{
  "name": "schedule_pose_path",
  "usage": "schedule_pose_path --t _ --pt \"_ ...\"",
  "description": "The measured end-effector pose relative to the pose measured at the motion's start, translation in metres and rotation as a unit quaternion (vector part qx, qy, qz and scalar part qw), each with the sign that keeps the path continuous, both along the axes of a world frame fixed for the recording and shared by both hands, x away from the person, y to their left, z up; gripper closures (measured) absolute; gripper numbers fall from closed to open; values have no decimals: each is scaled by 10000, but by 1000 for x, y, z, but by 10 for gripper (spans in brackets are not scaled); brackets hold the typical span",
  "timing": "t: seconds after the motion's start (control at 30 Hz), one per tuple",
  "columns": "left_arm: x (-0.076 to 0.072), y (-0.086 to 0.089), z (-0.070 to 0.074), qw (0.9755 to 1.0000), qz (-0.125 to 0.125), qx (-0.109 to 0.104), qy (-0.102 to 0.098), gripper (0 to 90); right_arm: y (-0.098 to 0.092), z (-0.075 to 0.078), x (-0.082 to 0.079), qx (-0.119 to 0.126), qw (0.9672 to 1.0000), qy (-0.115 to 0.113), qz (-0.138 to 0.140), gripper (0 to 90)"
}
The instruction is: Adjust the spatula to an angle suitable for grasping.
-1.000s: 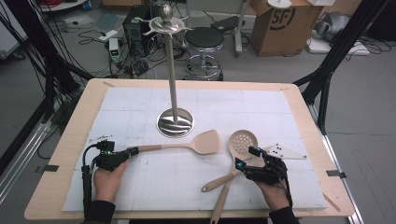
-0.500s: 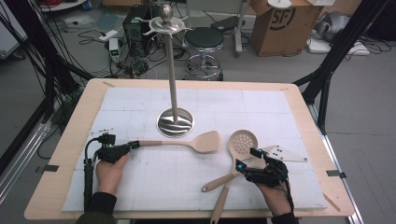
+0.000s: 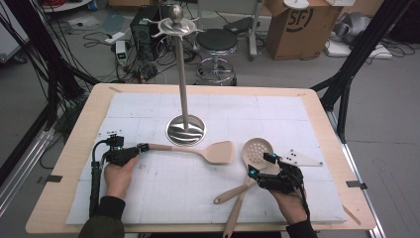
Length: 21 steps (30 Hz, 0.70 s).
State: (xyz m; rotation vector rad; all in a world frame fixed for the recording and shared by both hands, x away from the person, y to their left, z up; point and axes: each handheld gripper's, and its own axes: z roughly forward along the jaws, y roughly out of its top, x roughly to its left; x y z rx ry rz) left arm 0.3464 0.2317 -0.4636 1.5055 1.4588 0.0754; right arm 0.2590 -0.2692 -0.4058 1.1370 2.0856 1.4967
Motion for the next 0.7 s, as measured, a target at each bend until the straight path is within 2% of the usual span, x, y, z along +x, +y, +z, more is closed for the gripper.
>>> schedule_pose_path --t 0.37,0.57,0.7 --pt "12 -1 0 10000 24 5 71 898 16 6 10 132 9995 94 256 211" --pt "16 -2 0 9999 101 0 6 898 27 13 15 96 9989 137 434 211" --pt "16 -2 1 10000 31 32 -48 898 30 17 19 129 9985 182 490 211"
